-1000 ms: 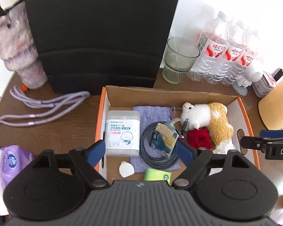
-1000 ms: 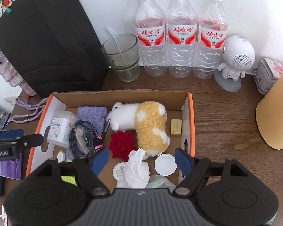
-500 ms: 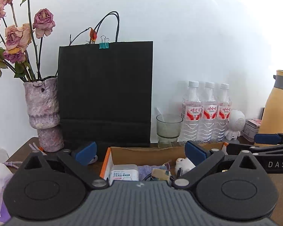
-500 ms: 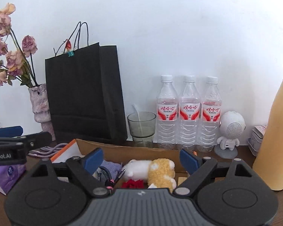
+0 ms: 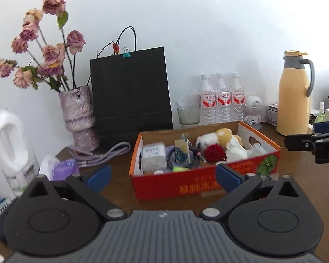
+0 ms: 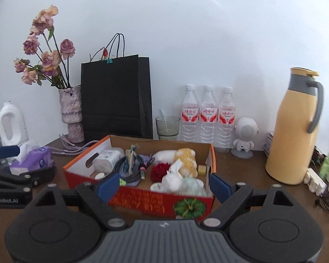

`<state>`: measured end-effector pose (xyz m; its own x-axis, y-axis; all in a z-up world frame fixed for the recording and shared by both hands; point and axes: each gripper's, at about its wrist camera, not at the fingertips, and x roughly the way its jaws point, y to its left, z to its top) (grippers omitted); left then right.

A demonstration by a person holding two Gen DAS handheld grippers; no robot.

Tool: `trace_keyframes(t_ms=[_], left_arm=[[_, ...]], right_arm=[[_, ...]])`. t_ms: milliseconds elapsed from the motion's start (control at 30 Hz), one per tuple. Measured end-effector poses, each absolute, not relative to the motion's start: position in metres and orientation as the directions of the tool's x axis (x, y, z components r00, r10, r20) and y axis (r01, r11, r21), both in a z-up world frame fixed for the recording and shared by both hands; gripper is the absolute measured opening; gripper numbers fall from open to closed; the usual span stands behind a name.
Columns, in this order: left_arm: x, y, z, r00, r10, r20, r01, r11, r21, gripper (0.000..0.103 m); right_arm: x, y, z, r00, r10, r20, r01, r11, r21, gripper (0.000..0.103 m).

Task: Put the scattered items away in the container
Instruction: 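Withdraw both tools from the box toward the last packets, then grasp clear packet with left tool while right tool grasps dark-filled clear packet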

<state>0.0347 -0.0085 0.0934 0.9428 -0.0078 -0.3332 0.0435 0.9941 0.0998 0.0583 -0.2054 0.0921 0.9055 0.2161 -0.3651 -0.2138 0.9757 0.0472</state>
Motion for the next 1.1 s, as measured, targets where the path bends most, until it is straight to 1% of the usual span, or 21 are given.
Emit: trace_keyframes(t_ms=[67,133,233,300,367,433,500,533,567,600,633,667,700,767,867,933,967,1100], left_arm=[[-0.003,-0.005,0.076,0.938,-0.020,-0.345,0.031,0.999,0.028,0.103],[-0.033,-0.007,0.059,0.921,-0.044,-0.386,0.041,0.999,-0.018,0.103],[-0.048,-0.014,0.043,0.892,-0.093,-0.442,0.101,0.995,-0.005,0.103],[-0.047,-0.022,0.040,0.891,-0.100,-0.442,0.128,0.991,0.034,0.103],[-0.042,-0.031,0.041,0.893,-0.121,-0.433,0.153,0.987,0.041,0.103],[-0.030,-0.042,0.041,0.874,-0.205,-0.442,0.229,0.974,0.001,0.098],[-0.006,-0.057,0.038,0.838,-0.294,-0.459,0.300,0.952,-0.062,0.085],[0.009,-0.066,0.035,0.822,-0.317,-0.473,0.322,0.944,-0.074,0.081],[0.027,-0.079,0.031,0.806,-0.327,-0.494,0.340,0.938,-0.067,0.072],[0.044,-0.091,0.029,0.794,-0.325,-0.514,0.348,0.936,-0.053,0.064],[0.060,-0.102,0.026,0.786,-0.324,-0.527,0.356,0.933,-0.042,0.060],[0.076,-0.114,0.024,0.778,-0.338,-0.529,0.379,0.925,-0.032,0.059],[0.091,-0.123,0.021,0.768,-0.353,-0.534,0.402,0.915,-0.027,0.059],[0.119,-0.140,0.015,0.740,-0.350,-0.575,0.407,0.913,-0.032,0.059],[0.147,-0.156,0.007,0.702,-0.362,-0.614,0.413,0.909,-0.063,0.058],[0.158,-0.163,-0.001,0.700,-0.324,-0.637,0.398,0.917,-0.030,0.037],[0.159,-0.163,-0.003,0.714,-0.304,-0.631,0.384,0.923,-0.010,0.021],[0.149,-0.145,0.004,0.710,-0.306,-0.635,0.367,0.929,-0.038,0.018]], right_arm=[[0.017,-0.215,0.077,0.908,0.229,-0.350,-0.207,0.973,0.100,0.095],[-0.014,-0.223,0.056,0.893,0.241,-0.380,-0.195,0.968,0.156,0.095],[-0.040,-0.226,0.024,0.851,0.220,-0.477,-0.154,0.972,0.175,0.094],[-0.048,-0.226,0.012,0.835,0.210,-0.508,-0.149,0.976,0.157,0.088],[-0.051,-0.230,0.010,0.844,0.184,-0.503,-0.128,0.981,0.144,0.088],[-0.051,-0.236,0.014,0.863,0.169,-0.476,-0.116,0.983,0.140,0.088],[-0.042,-0.245,0.019,0.880,0.158,-0.449,-0.113,0.986,0.125,0.087],[-0.034,-0.249,0.021,0.885,0.135,-0.446,-0.094,0.989,0.113,0.087],[-0.024,-0.255,0.023,0.884,0.111,-0.453,-0.071,0.992,0.104,0.086],[-0.016,-0.260,0.025,0.883,0.097,-0.459,-0.056,0.993,0.103,0.082],[-0.007,-0.267,0.027,0.882,0.090,-0.462,-0.045,0.993,0.106,0.081],[0.001,-0.273,0.030,0.881,0.084,-0.466,-0.037,0.993,0.109,0.081],[0.007,-0.277,0.032,0.881,0.081,-0.466,-0.034,0.994,0.108,0.081],[0.018,-0.282,0.035,0.881,0.078,-0.467,-0.035,0.994,0.099,0.081],[0.034,-0.284,0.034,0.877,0.087,-0.472,-0.046,0.994,0.097,0.081],[0.046,-0.283,0.034,0.872,0.096,-0.480,-0.052,0.993,0.103,0.081],[0.051,-0.283,0.034,0.871,0.101,-0.480,-0.056,0.993,0.106,0.081],[0.077,-0.274,0.030,0.854,0.128,-0.504,-0.088,0.991,0.103,0.081]])
